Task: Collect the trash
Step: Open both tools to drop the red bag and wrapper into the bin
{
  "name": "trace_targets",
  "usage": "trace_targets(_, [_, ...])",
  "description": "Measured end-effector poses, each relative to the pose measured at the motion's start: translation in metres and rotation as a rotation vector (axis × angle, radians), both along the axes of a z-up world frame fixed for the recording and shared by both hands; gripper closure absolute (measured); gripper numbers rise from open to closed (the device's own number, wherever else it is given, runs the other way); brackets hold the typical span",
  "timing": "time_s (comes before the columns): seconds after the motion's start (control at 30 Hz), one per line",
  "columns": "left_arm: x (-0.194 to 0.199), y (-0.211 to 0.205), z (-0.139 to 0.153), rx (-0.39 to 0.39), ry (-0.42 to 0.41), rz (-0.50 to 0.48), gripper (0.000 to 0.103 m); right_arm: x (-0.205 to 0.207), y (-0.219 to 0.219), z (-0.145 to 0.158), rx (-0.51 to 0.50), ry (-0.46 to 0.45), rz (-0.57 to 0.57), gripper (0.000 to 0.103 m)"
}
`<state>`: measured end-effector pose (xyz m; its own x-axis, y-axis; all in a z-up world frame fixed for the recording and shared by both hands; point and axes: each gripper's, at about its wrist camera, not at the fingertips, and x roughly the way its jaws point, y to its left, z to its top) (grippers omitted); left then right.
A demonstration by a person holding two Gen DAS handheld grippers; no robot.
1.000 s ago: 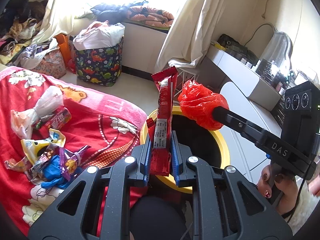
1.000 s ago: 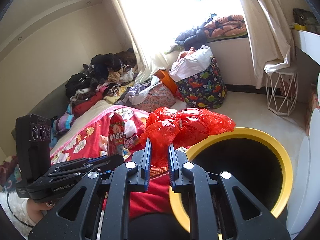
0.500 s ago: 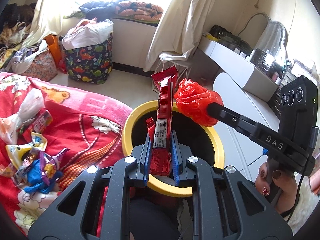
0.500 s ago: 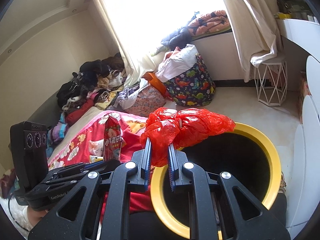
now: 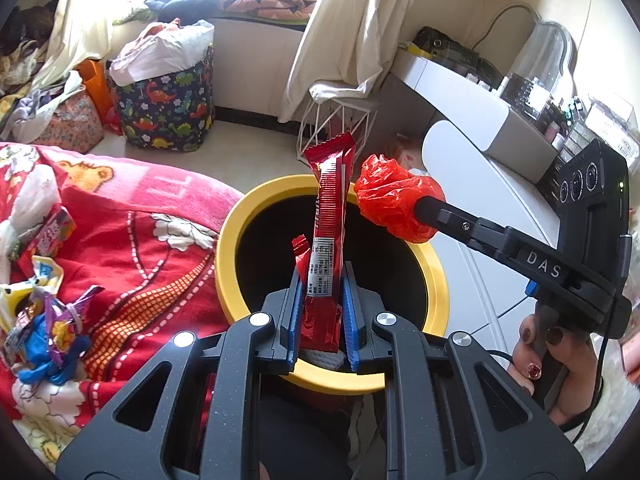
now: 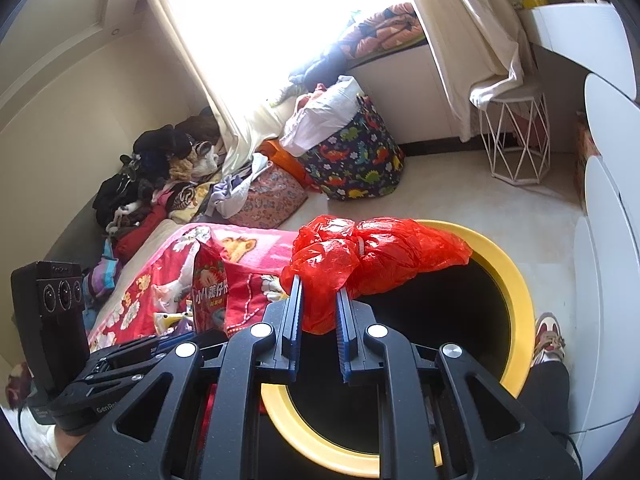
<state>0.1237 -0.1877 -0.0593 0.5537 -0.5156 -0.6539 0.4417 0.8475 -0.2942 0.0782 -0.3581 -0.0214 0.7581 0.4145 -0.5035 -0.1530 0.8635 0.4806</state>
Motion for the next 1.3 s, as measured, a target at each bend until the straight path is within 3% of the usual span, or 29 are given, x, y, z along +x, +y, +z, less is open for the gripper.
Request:
trace_targets(0.37, [0.014,-0.017,-0.025,0.038,0.067,-0.019,0.091,0.005,-0.003,-0.01,0.009,0.041,0.008,0.089])
trace_targets(0.5, [0.02,-0.024,-0.032,0.059,0.077,-0.027,0.091,0.011,-0.005,-0.009,0.024,0.053,0.001,0.085])
trace_targets(0.57, [0.021,-0.026,-0.033,0.067,0.072,-0.021,0.09,0.011,-0.009,-0.01,0.038,0.058,-0.01,0.078])
trace_targets(0.63, [0.021,-0.025,-0.032,0.06,0.07,-0.012,0.081,0.009,-0.012,-0.011,0.038,0.06,-0.027,0.059])
trace_targets(0.7, [0.02,-0.023,-0.032,0.054,0.065,0.002,0.057,0.009,-0.014,-0.012,0.041,0.058,-0.039,0.058])
trace_targets(0.8, [0.018,-0.017,-0.029,0.051,0.05,0.038,0.032,0.008,-0.013,-0.011,0.033,0.056,-0.048,0.056])
trace_targets(0.87, [0.016,-0.013,-0.026,0.04,0.041,0.055,0.022,0.007,-0.011,-0.01,0.019,0.048,-0.051,0.051])
trace_targets(1.03, [0.011,-0.001,-0.015,0.03,-0.005,0.085,0.014,0.004,-0.004,-0.005,-0.012,0.024,-0.055,0.041])
trace_targets(1.3, [0.0,0.012,0.005,0.017,-0.083,0.135,0.013,0.0,0.004,0.003,-0.033,-0.004,-0.06,0.035])
